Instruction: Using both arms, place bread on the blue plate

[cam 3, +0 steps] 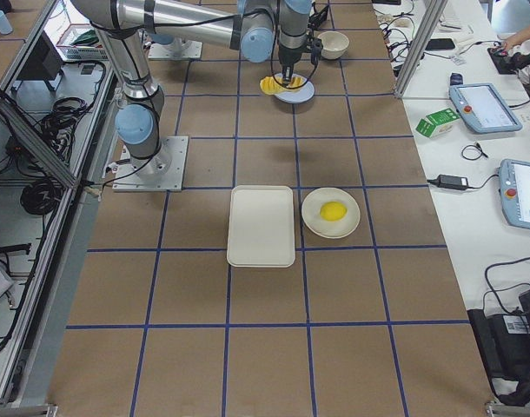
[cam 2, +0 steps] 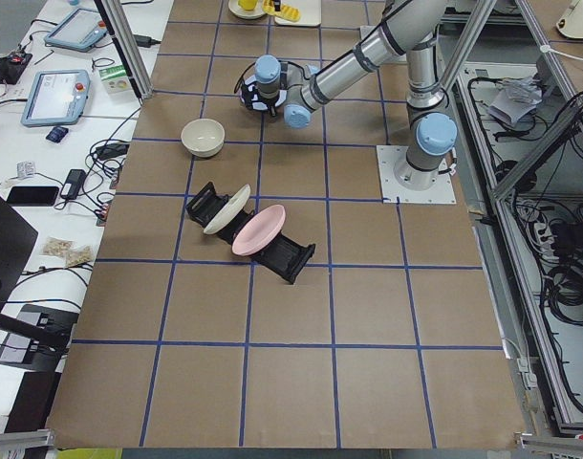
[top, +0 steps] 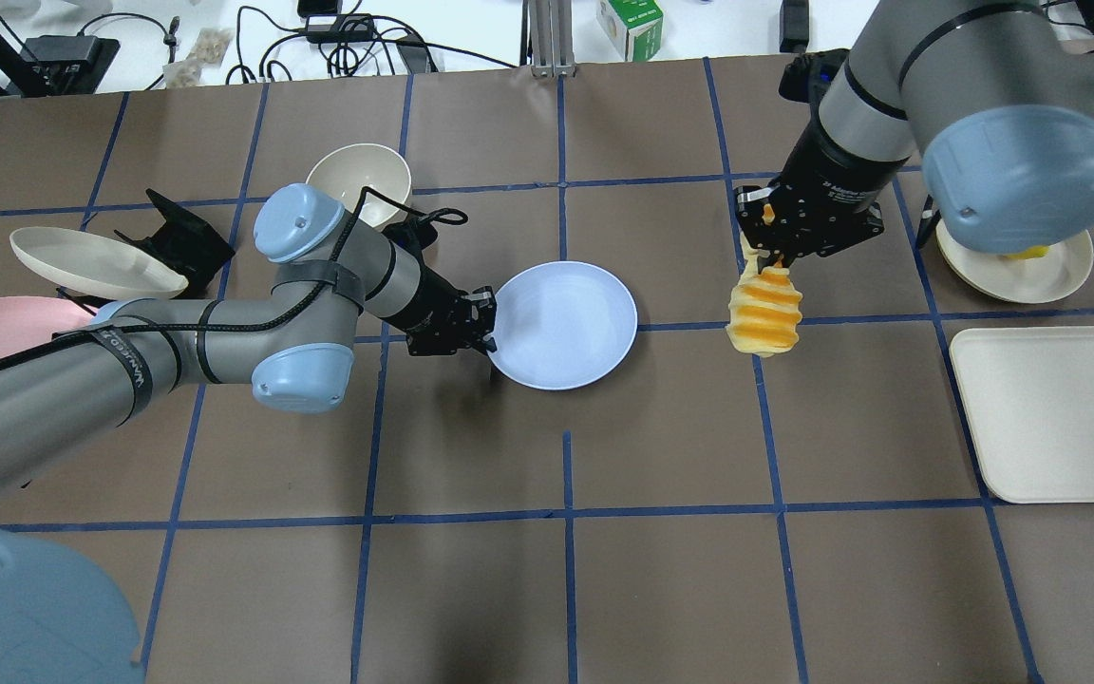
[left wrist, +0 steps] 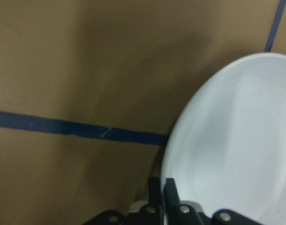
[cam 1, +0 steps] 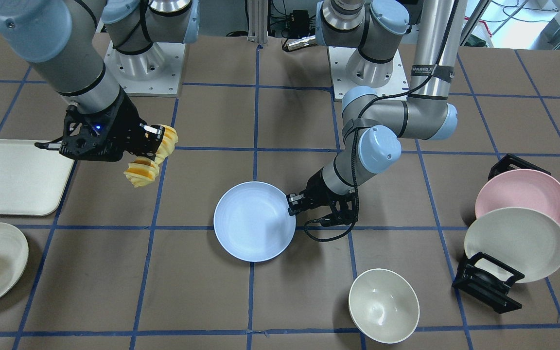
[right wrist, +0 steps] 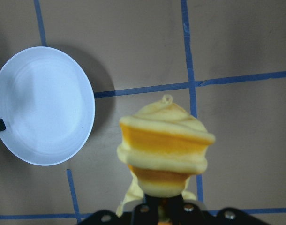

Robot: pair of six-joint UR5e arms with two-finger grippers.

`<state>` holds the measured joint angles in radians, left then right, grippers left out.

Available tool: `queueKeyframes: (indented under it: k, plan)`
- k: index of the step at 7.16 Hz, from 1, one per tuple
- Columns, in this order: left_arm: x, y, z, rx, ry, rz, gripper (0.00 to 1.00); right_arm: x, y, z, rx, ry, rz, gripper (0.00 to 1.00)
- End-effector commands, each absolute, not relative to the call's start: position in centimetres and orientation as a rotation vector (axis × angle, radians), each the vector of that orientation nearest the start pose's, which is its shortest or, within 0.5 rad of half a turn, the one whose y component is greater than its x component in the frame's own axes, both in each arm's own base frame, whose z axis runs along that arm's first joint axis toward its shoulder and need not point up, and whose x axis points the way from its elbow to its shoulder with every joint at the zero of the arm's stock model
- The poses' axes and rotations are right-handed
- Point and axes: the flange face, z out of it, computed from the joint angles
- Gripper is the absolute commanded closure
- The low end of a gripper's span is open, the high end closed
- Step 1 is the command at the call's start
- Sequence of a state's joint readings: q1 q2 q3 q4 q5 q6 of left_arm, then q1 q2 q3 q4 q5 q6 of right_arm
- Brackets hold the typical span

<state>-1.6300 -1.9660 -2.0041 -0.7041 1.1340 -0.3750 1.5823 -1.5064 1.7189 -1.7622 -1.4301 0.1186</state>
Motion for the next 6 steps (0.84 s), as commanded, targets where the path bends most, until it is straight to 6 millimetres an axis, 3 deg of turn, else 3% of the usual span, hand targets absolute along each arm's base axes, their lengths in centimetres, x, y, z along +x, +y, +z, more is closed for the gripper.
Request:
queueKeyframes:
  k: [1, 2, 3, 5, 6]
  plan:
    - [-20.5, -52.6, 18.5, -0.503, 3.494, 0.03, 0.0, 19.3, -51.5, 38.8, 0.124, 2.997, -0.011, 1.0]
    - [-20.3, -53.4, 20.4, -0.507, 3.502, -0.067, 0.0, 20.9, -52.6, 37.7, 0.081, 3.002, -0.037, 1.0]
    - [-19.3, -55.9, 24.0, -0.503, 3.469, -0.22, 0.0, 22.7, -53.9, 36.5, 0.037, 3.008, -0.042, 1.0]
    - [-17.6, -58.4, 31.6, -0.542, 3.412, -0.197, 0.0, 27.8, -55.7, 35.0, -0.082, 3.007, -0.028, 1.0]
    - [-17.2, -58.2, 35.8, -0.551, 3.359, -0.107, 0.0, 30.2, -56.1, 33.4, -0.12, 3.009, 0.002, 1.0]
